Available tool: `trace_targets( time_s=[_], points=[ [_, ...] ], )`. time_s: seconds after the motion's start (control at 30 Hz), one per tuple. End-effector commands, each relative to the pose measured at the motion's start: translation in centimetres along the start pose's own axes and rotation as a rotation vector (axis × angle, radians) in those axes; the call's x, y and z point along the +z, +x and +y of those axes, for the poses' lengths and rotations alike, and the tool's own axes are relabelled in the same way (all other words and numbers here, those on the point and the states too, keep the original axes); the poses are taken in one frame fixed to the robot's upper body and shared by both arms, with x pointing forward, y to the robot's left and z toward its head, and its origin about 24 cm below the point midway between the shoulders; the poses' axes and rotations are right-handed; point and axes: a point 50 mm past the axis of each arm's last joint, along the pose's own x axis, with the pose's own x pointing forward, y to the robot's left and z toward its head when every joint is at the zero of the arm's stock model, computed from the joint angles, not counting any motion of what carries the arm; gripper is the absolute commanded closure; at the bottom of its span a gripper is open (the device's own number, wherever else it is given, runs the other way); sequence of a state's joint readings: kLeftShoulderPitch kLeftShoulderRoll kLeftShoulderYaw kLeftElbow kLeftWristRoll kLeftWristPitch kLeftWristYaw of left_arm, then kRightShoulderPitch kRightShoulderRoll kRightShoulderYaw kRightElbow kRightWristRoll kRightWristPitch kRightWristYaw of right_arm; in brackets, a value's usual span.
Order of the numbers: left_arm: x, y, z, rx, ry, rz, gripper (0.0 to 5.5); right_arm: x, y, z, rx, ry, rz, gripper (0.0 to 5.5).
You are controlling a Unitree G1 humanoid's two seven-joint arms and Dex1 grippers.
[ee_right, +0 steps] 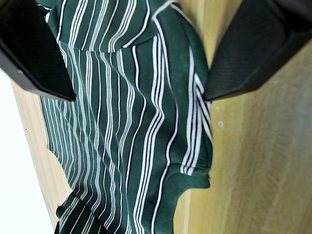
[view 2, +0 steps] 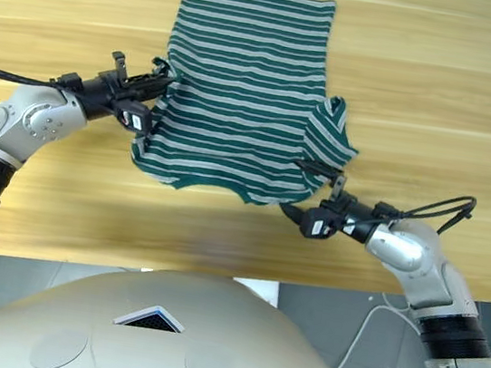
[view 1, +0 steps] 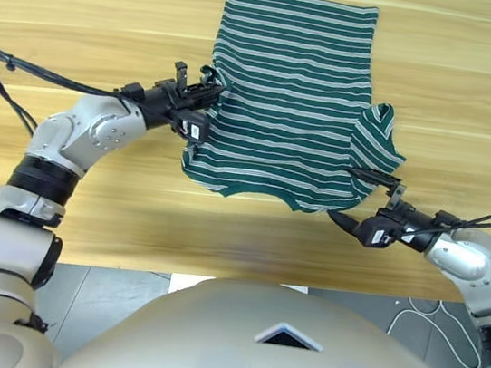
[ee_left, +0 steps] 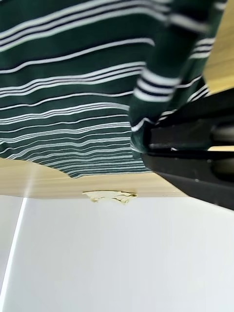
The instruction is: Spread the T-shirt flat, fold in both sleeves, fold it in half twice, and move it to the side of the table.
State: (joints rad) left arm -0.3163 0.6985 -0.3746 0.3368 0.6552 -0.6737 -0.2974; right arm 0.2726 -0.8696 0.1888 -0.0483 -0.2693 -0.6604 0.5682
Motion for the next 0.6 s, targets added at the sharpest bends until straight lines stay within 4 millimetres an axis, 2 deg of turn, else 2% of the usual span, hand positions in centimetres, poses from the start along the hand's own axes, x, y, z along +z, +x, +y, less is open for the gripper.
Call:
trace_targets(
  time_s=[0.03,0.27,0.4,0.6],
  points=[
    [0.3,0.9,0.5,-0.011,0.026,-0.012,5.47,0.3,0.2,0.4,0.018,0.006,-0.008,0.62],
    [1.1,2.3,-0.3,-0.04,0.021,-0.038,5.47,0.4,0.2,0.2,0.01,0.004,-0.014,0.62],
    [1.4,2.9,-1.5,-0.096,0.016,-0.046,5.47,0.4,0.2,0.1,0.005,0.002,-0.015,0.62],
    [0.8,3.0,-2.9,-0.172,-0.012,-0.007,5.47,0.5,0.1,-0.1,-0.01,-0.004,-0.023,0.62]
  ],
)
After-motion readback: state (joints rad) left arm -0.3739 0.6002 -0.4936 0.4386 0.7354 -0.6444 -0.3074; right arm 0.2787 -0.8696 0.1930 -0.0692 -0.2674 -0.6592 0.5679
